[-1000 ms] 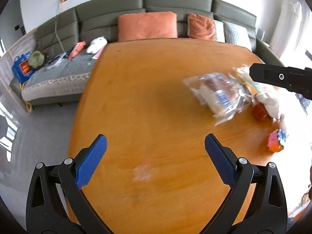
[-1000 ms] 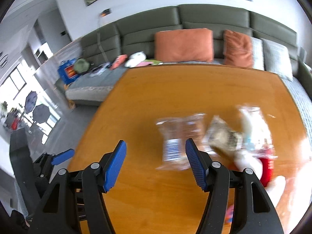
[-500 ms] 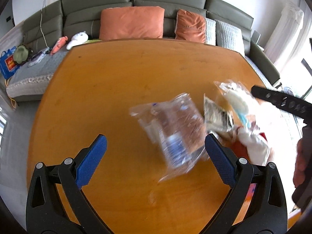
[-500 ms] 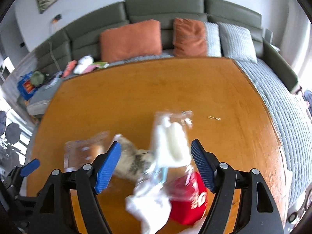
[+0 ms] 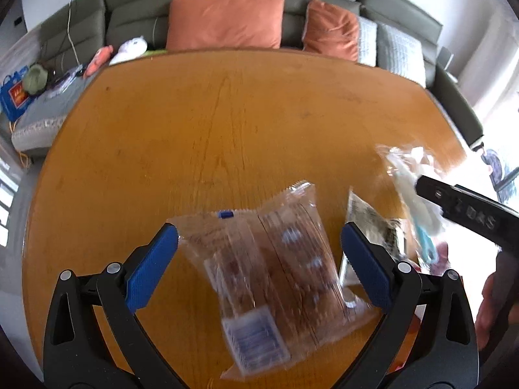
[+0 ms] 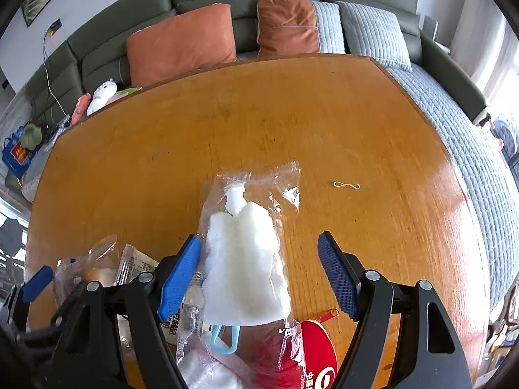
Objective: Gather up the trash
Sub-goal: 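Grasp the clear bread bag with the left tool while the right tool grasps the bagged white mask, then carry the bread bag and bagged mask to the black bin and release both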
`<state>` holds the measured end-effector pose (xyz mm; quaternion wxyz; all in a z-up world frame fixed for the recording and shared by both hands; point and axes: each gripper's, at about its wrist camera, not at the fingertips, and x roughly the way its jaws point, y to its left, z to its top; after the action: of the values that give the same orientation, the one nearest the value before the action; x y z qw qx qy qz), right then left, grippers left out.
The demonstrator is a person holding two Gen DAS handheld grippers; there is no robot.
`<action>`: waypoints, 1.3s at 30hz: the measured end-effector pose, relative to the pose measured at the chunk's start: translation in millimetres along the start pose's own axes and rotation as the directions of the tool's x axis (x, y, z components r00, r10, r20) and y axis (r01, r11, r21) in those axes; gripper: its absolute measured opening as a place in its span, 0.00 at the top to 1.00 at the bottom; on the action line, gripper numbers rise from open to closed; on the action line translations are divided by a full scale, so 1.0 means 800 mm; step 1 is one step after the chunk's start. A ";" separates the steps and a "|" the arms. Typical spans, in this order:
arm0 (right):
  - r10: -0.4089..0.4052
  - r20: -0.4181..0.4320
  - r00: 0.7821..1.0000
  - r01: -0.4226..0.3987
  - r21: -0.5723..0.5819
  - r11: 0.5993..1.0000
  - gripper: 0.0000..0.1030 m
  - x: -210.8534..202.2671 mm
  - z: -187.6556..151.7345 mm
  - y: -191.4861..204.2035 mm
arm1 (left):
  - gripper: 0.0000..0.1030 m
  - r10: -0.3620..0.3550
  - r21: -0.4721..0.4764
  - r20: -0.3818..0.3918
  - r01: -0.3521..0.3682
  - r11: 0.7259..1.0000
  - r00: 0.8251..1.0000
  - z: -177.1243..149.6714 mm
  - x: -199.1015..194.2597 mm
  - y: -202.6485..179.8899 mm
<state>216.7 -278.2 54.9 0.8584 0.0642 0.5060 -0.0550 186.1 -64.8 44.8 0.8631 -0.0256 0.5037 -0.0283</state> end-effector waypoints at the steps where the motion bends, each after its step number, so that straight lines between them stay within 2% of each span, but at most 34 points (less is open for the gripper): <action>1: -0.005 -0.006 1.000 0.005 -0.002 1.000 0.27 0.002 0.000 0.001 | 0.06 0.023 0.010 -0.010 -0.022 1.000 1.000 0.001 0.006 -0.003; 6: -0.008 -0.048 0.999 0.009 0.009 1.000 0.29 0.016 0.005 -0.002 | 0.06 0.119 0.071 -0.028 -0.116 0.991 0.993 -0.006 0.021 -0.018; 7: 0.008 -0.053 0.999 -0.007 0.010 1.000 0.49 0.017 0.005 -0.003 | 0.06 0.124 0.076 -0.023 -0.122 0.990 0.992 -0.008 0.022 -0.018; 8: 0.016 -0.049 0.999 -0.015 0.013 1.000 0.57 0.015 0.005 -0.003 | 0.06 0.120 0.072 -0.016 -0.119 0.990 0.993 -0.010 0.022 -0.017; 9: 0.010 -0.032 0.999 -0.009 0.015 1.000 0.59 0.009 0.005 -0.004 | 0.06 0.116 0.068 -0.015 -0.115 0.991 0.993 -0.010 0.022 -0.016; 11: 0.023 -0.004 1.000 -0.023 0.016 1.000 0.69 -0.002 0.006 -0.003 | 0.06 0.103 0.065 -0.016 -0.102 0.993 0.995 -0.012 0.021 -0.012; 17: 0.061 0.070 0.996 -0.063 0.024 0.998 0.69 -0.045 0.007 -0.006 | 0.19 0.034 0.068 0.006 -0.034 0.997 0.999 -0.018 0.009 -0.003; 22: 0.096 0.116 0.989 -0.099 0.019 0.995 0.69 -0.080 0.007 0.002 | 0.35 -0.021 0.032 0.026 0.020 0.999 0.999 -0.022 -0.011 0.015; 28: 0.133 0.151 0.979 -0.133 -0.009 0.991 0.69 -0.114 -0.004 0.026 | 0.37 -0.056 0.006 0.079 0.056 0.998 0.995 -0.031 -0.050 0.048; 34: 0.193 0.169 0.967 -0.186 -0.058 0.981 0.69 -0.141 -0.023 0.081 | 0.37 -0.035 0.007 0.137 0.035 0.999 0.990 -0.048 -0.095 0.083; 39: 0.236 0.158 0.959 -0.220 -0.113 0.969 0.69 -0.152 -0.048 0.146 | 0.37 -0.006 -0.024 0.161 0.010 1.000 0.987 -0.067 -0.123 0.136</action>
<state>143.6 -153.2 149.7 0.9011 0.0764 0.4222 0.0631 93.8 50.3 96.0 0.9003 -0.0403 0.4327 -0.0235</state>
